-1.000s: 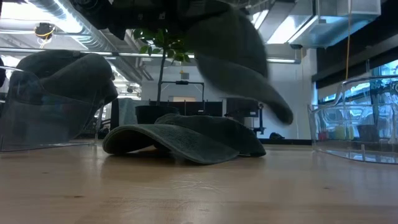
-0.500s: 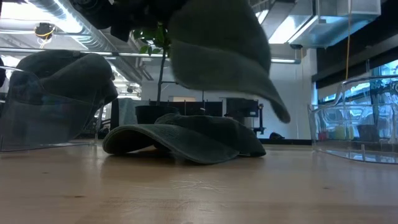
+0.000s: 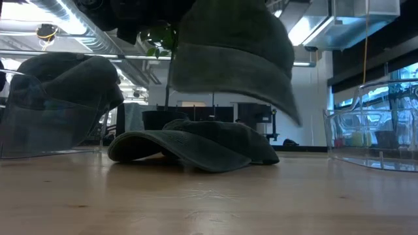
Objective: Pick & Place hat
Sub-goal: Put the bottom black cap into the right transparent bin
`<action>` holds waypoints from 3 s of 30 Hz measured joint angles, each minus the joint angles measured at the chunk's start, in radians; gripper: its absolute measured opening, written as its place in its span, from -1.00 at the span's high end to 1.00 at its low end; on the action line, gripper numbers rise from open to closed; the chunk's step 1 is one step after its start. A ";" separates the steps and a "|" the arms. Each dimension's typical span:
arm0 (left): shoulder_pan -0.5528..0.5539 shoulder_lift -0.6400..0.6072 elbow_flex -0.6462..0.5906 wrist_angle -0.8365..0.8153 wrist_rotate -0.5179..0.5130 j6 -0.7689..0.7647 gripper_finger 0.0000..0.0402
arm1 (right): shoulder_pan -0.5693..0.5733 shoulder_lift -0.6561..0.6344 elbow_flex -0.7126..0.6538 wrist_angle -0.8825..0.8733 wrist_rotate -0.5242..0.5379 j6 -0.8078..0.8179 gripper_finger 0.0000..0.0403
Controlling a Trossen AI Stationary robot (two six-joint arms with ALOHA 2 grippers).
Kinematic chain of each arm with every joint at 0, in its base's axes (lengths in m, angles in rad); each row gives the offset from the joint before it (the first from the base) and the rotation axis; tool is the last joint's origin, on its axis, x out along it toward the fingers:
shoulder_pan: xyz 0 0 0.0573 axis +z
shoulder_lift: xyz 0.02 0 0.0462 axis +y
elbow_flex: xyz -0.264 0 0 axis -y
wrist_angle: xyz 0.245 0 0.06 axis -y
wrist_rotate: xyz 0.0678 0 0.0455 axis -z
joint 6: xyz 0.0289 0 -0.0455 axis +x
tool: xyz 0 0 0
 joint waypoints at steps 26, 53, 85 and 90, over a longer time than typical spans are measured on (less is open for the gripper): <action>0.000 0.000 0.000 0.002 -0.020 -0.003 0.96 | -0.003 0.129 0.000 0.030 -0.158 -0.071 0.71; 0.108 -0.206 0.002 -0.314 -0.150 -0.250 0.57 | 0.038 0.070 0.308 -0.646 0.268 0.261 0.81; 0.137 -0.224 0.001 -0.471 -0.159 -0.293 0.59 | 0.055 -0.388 0.087 -0.754 0.335 0.553 0.82; 0.137 -0.224 0.001 -0.471 -0.159 -0.278 0.57 | 0.055 -0.507 -0.054 -0.752 0.329 0.564 0.82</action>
